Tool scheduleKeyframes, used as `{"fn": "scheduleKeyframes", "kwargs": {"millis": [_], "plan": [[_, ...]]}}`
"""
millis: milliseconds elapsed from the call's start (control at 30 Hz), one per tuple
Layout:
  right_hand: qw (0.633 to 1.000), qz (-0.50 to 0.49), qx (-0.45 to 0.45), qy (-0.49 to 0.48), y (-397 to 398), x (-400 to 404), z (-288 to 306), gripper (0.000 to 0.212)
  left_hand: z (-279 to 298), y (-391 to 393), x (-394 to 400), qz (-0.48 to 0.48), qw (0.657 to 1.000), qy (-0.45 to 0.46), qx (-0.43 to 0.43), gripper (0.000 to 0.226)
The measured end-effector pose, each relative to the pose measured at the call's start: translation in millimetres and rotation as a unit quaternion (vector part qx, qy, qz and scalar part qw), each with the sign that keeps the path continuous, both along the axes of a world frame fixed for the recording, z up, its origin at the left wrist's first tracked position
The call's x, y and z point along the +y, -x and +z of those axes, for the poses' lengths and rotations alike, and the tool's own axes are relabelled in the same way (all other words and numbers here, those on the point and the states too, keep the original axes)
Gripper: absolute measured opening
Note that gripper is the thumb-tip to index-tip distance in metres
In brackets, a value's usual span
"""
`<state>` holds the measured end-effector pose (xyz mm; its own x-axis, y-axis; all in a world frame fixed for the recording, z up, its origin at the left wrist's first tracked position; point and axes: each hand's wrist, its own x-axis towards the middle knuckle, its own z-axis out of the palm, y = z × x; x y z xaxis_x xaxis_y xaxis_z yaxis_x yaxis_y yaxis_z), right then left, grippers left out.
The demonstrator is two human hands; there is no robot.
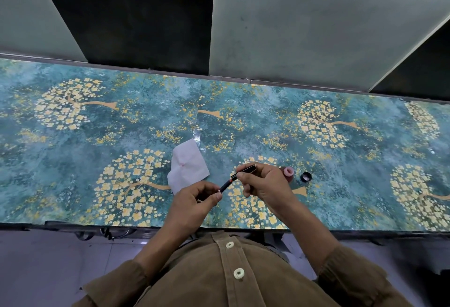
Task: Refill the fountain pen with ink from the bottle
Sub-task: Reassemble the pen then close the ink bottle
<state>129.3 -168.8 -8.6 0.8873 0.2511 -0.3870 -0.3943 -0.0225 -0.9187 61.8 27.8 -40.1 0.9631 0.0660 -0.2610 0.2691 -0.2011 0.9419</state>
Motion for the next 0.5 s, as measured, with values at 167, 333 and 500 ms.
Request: {"fn": "scheduleKeyframes", "kwargs": {"millis": [167,333,500], "plan": [[0.995,0.085,0.005,0.049,5,7,2,0.010,1,0,-3,-0.025,1.000,0.000,0.010,0.011],[0.995,0.097,0.027,0.007,8,8,2,0.018,3,-2,-6,-0.068,0.995,0.062,0.033,0.017],[0.993,0.080,0.059,-0.063,7,6,2,0.022,12,-6,-12,-0.096,0.987,0.119,0.044,0.019]]}}
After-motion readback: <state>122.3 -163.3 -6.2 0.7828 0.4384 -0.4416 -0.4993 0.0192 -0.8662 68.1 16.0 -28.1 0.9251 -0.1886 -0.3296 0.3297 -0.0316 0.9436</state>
